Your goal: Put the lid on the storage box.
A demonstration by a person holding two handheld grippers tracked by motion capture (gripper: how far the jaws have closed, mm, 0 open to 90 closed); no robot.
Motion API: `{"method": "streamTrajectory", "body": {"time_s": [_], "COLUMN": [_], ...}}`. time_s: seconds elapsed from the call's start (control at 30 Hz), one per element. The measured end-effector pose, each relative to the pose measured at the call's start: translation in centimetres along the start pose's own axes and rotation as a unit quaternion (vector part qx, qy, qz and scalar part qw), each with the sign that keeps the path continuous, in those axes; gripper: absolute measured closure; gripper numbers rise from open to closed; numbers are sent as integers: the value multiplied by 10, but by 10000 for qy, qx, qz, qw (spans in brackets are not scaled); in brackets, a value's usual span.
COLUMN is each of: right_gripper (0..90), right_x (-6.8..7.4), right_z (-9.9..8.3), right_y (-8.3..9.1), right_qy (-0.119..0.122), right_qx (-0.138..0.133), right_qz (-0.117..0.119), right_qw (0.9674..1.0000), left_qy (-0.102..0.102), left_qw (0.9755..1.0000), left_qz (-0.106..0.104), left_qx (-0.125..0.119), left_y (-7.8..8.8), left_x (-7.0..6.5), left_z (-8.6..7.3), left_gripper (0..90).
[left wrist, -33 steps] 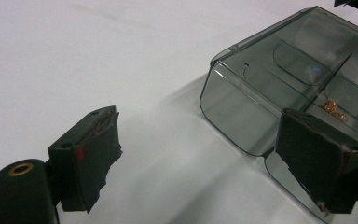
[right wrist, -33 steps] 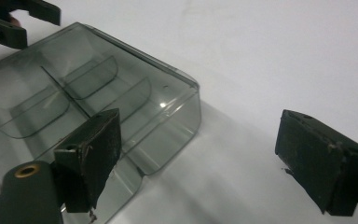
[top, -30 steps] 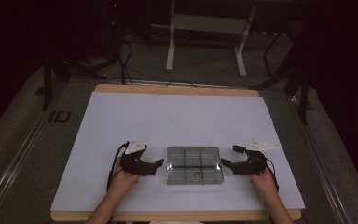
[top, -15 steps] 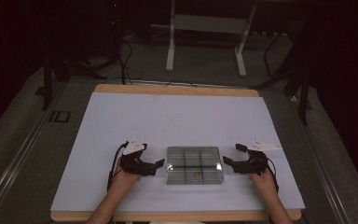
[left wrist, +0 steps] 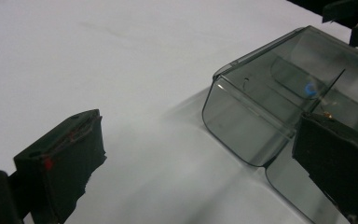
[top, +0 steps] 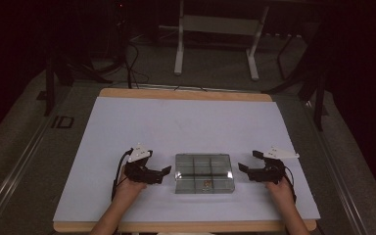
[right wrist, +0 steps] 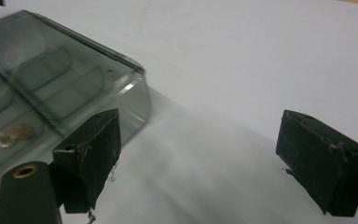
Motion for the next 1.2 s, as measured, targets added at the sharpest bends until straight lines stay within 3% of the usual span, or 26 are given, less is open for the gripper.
{"method": "streamTrajectory", "body": {"time_s": [0.23,0.37,0.57,0.73,1.2], "right_gripper": [142,142,142,142,142], "right_x": [-15,-22,-32,-41,-63], "right_z": [-4,-5,-8,-12,-18], "right_y": [6,8,11,12,18], "right_qy": [-68,-171,-244,-90,-375], "right_qx": [-15,-69,-47,-1,-34], "right_qz": [-239,-289,-422,-719,-1014], "right_qw": [9997,9994,9988,9974,9941], "left_qy": [44,26,119,118,287], "left_qw": [10000,9996,9991,9988,9965], "left_qz": [38,271,377,451,769], "left_qx": [-64,-103,-161,-174,-158], "left_y": [3,7,13,14,20], "left_x": [5,10,18,22,36], "left_z": [2,3,3,1,-3], "left_gripper": [29,29,29,29,29]}}
Point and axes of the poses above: each handheld gripper's, and its own axes: y roughly backward along the jaws, z roughly out of its top, x roughly to its left, the point moved 7 cm from there along -y, roughly forward along the jaws, and after that the axes turned 10 degrees about -z, right-handed, at the moved point
